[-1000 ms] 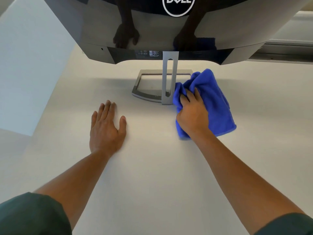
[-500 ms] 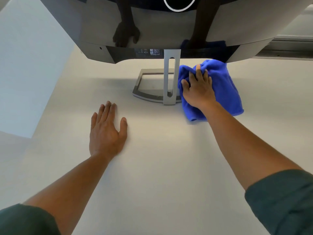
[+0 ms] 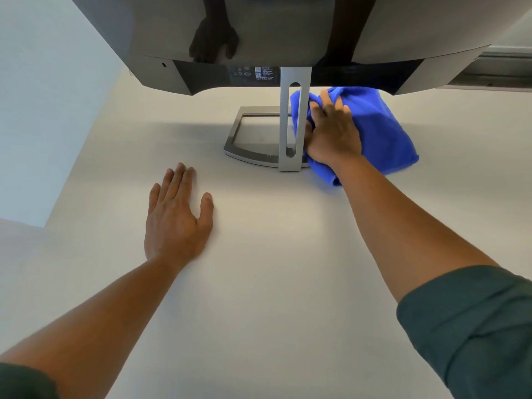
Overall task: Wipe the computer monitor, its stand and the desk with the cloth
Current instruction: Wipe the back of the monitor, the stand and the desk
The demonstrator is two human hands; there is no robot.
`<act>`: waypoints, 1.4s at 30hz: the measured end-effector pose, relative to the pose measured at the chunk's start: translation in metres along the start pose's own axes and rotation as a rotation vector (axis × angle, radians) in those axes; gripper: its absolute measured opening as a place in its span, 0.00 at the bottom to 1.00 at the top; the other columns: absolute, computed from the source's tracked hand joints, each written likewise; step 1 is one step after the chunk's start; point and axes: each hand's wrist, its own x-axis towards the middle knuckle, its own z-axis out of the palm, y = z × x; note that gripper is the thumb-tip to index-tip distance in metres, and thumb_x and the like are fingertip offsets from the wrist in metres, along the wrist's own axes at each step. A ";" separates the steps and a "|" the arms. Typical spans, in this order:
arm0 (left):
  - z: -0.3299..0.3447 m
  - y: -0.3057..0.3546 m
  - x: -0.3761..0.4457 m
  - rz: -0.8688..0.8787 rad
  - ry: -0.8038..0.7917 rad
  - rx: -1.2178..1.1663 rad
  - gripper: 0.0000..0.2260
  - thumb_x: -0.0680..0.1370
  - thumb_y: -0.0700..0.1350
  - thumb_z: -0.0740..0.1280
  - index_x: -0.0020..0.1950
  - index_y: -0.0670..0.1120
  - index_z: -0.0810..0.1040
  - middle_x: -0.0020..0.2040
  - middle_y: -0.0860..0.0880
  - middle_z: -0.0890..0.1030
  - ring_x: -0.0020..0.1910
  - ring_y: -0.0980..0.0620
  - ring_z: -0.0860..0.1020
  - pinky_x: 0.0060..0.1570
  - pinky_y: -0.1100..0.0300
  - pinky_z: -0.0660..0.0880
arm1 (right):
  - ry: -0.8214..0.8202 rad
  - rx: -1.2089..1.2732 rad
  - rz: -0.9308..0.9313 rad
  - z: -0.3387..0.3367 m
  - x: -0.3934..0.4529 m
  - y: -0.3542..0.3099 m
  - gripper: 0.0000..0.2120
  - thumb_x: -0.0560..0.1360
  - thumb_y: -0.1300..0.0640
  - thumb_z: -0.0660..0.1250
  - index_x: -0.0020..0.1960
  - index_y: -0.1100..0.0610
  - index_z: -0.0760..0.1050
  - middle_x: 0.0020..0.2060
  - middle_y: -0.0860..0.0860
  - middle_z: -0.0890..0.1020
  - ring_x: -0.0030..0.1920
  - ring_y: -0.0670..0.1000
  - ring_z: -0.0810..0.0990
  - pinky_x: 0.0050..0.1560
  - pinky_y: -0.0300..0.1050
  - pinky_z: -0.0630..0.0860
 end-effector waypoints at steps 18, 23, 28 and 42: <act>-0.003 0.003 -0.001 -0.010 -0.002 -0.017 0.27 0.82 0.57 0.53 0.79 0.48 0.60 0.80 0.50 0.58 0.80 0.52 0.52 0.78 0.52 0.49 | 0.228 0.141 0.342 0.010 -0.090 -0.027 0.23 0.83 0.49 0.50 0.73 0.60 0.64 0.74 0.59 0.63 0.71 0.61 0.64 0.73 0.50 0.60; -0.002 0.003 -0.001 -0.012 0.004 -0.014 0.29 0.80 0.58 0.51 0.79 0.48 0.60 0.80 0.50 0.58 0.80 0.52 0.53 0.78 0.53 0.48 | 0.449 0.526 0.311 -0.002 -0.109 -0.035 0.08 0.78 0.60 0.63 0.53 0.62 0.79 0.53 0.57 0.76 0.47 0.54 0.76 0.48 0.39 0.72; -0.003 0.003 -0.001 -0.018 0.004 -0.014 0.29 0.81 0.59 0.51 0.79 0.47 0.60 0.80 0.50 0.58 0.80 0.52 0.53 0.78 0.52 0.49 | 0.671 0.755 0.243 -0.015 -0.123 -0.075 0.03 0.77 0.66 0.66 0.49 0.65 0.78 0.47 0.59 0.74 0.44 0.45 0.73 0.47 0.25 0.67; -0.001 0.001 -0.002 -0.024 0.011 -0.057 0.29 0.81 0.59 0.52 0.80 0.48 0.60 0.80 0.50 0.58 0.80 0.53 0.53 0.78 0.53 0.48 | 0.052 0.158 0.029 0.019 -0.090 -0.152 0.29 0.80 0.45 0.56 0.74 0.61 0.59 0.77 0.58 0.57 0.75 0.59 0.57 0.74 0.51 0.57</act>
